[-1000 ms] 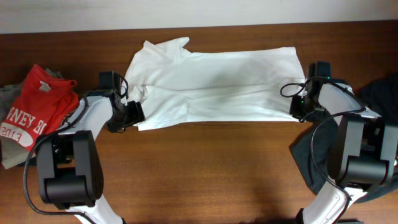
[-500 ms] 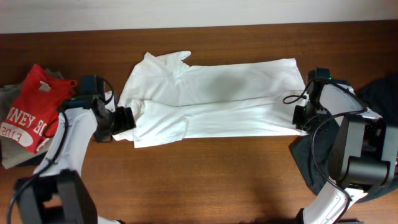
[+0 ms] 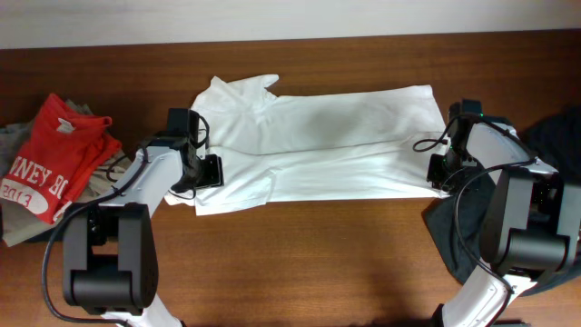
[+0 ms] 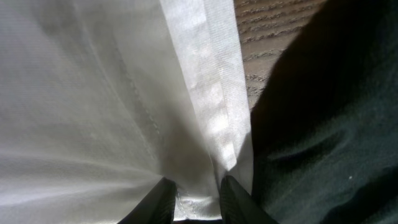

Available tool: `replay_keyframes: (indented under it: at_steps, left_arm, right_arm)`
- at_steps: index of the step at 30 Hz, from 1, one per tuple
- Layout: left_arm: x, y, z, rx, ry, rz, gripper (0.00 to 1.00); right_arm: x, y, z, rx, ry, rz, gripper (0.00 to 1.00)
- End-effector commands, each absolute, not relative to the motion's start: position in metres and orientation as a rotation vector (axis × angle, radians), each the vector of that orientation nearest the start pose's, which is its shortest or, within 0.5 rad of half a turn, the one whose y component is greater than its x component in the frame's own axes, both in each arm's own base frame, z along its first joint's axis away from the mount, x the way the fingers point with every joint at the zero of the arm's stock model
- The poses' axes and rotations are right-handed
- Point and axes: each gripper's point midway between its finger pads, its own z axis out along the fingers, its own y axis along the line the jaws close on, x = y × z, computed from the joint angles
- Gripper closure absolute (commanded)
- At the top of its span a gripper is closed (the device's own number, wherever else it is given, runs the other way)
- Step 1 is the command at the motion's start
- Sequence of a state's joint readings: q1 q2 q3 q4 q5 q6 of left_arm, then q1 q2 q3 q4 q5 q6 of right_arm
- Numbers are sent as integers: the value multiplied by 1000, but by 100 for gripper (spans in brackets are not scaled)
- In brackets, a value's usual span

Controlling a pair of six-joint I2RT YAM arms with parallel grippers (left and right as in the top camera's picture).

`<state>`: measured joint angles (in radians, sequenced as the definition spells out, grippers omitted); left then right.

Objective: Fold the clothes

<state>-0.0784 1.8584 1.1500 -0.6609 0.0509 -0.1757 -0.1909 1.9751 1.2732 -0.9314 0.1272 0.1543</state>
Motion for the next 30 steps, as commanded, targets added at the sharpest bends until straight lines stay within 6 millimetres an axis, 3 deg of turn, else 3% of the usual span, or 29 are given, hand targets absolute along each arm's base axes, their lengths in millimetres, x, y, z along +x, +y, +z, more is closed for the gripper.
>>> replay_keyframes:
  at_steps: [1, 5, 7, 9, 10, 11, 16, 19, 20, 22, 23, 24, 25, 26, 27, 30]
  left_arm:
    - [376, -34, 18, -120, 2921, -81, 37]
    - [388, -32, 26, -122, 2885, -65, 37]
    - [385, -36, 19, -109, 2907, -63, 59]
    - [383, -40, 9, -92, 2932, -56, 65]
    - [384, -40, 8, -89, 2930, -56, 91]
    - [388, -39, 9, -91, 2914, -45, 100]
    - [405, -28, 24, -103, 2853, 54, 99]
    - [440, -31, 90, -106, 2707, 25, 100]
    - [449, -32, 103, -107, 2660, 16, 100]
    - [460, -33, 109, -108, 2609, 7, 99]
    - [458, -33, 107, -108, 2619, 8, 96]
    - [456, -33, 104, -108, 2629, 10, 78]
    - [443, -31, 96, -107, 2687, 22, 52]
    - [430, -30, 91, -107, 2744, 33, 44]
    - [421, -29, 87, -106, 2783, 41, 39]
    - [424, -31, 89, -102, 2769, 36, 43]
  right_arm:
    - [314, -87, -9, 563, 3183, -223, 71]
    - [314, -87, -9, 562, 3181, -223, 71]
    - [314, -87, -9, 563, 3182, -222, 71]
    - [314, -87, -9, 562, 3185, -223, 71]
    - [314, -87, -9, 562, 3185, -223, 71]
    - [314, -87, -9, 562, 3185, -222, 71]
    - [314, -87, -9, 562, 3185, -222, 71]
    - [314, -87, -9, 562, 3184, -223, 71]
    - [314, -87, -9, 562, 3184, -223, 71]
    - [314, -87, -9, 562, 3184, -223, 71]
    - [314, -87, -9, 562, 3184, -223, 71]
    - [314, -87, -9, 562, 3185, -222, 71]
    - [314, -86, -9, 562, 3186, -216, 71]
    - [314, -81, -10, 566, 3190, -164, 71]
    - [317, -79, -5, 566, 3186, -137, 70]
    - [348, -84, 46, 557, 3091, -130, 67]
